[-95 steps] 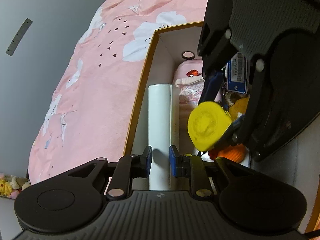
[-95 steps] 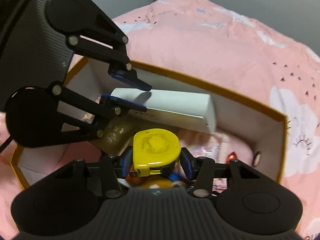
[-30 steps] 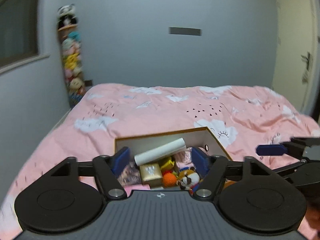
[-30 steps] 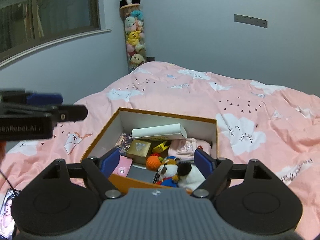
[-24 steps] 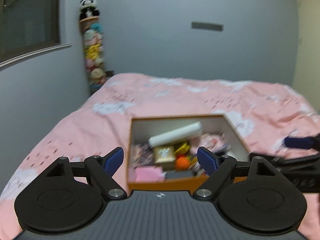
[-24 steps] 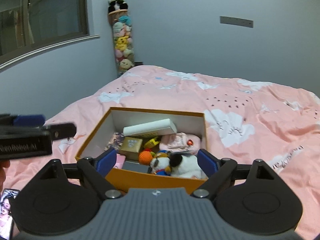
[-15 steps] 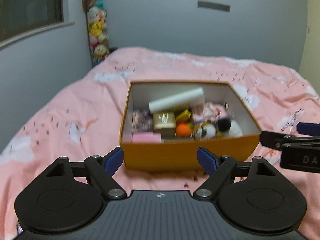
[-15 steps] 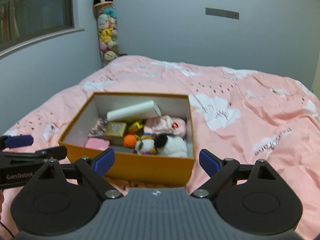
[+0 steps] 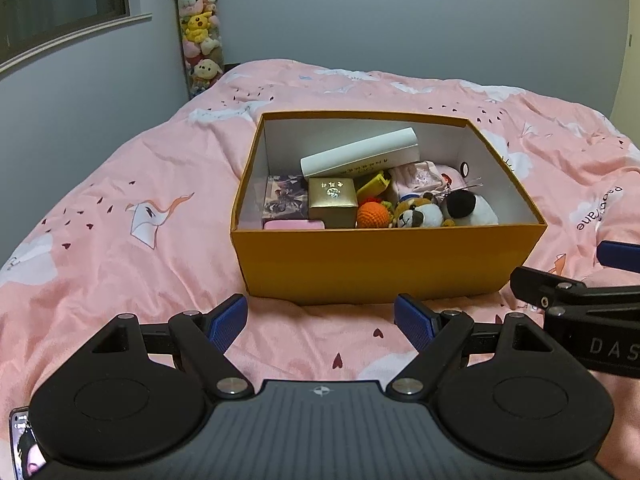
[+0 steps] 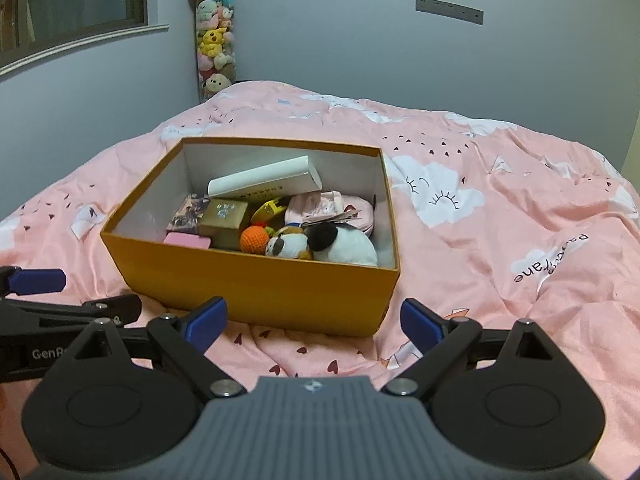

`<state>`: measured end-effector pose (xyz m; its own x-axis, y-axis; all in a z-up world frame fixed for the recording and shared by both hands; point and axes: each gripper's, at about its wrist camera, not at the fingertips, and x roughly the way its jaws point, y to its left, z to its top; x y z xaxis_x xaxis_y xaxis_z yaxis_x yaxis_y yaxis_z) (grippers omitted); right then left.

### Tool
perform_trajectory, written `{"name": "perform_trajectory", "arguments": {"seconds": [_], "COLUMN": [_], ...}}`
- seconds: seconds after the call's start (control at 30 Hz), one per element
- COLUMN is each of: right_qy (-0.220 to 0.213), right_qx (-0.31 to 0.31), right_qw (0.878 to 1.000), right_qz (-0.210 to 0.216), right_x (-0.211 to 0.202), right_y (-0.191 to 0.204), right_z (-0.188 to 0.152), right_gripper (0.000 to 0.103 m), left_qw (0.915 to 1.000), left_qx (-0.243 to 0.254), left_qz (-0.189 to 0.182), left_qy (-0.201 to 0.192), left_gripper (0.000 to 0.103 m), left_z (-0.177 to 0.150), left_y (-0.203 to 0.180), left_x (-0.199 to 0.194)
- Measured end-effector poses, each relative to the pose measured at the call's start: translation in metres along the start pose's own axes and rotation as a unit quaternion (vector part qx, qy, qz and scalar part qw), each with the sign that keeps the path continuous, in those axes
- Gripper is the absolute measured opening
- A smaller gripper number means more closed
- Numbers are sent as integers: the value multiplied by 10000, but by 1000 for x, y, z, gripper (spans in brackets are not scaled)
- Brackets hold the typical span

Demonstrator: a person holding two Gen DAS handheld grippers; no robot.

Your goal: Organize objects

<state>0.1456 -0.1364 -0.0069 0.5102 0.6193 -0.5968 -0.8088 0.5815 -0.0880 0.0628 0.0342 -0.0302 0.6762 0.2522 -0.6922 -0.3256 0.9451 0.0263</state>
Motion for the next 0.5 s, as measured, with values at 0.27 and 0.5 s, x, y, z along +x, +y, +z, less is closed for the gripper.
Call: {"name": "perform_trajectory", "arguments": {"seconds": [0.27, 0.5], "right_qy": [108, 142], "right_qx": [-76, -66], "right_qw": [9999, 9999], "right_qz": [18, 14], "right_x": [5, 6], "right_y": [3, 3], "right_z": [-3, -4], "right_gripper": [94, 94], "left_qw": [9999, 9999], "left_qx": [-4, 12], "left_qz": [52, 119], "left_qy": [113, 113], "left_gripper": [97, 97], "left_z": [-3, -4], "left_y": [-2, -4], "left_x": [4, 3]}}
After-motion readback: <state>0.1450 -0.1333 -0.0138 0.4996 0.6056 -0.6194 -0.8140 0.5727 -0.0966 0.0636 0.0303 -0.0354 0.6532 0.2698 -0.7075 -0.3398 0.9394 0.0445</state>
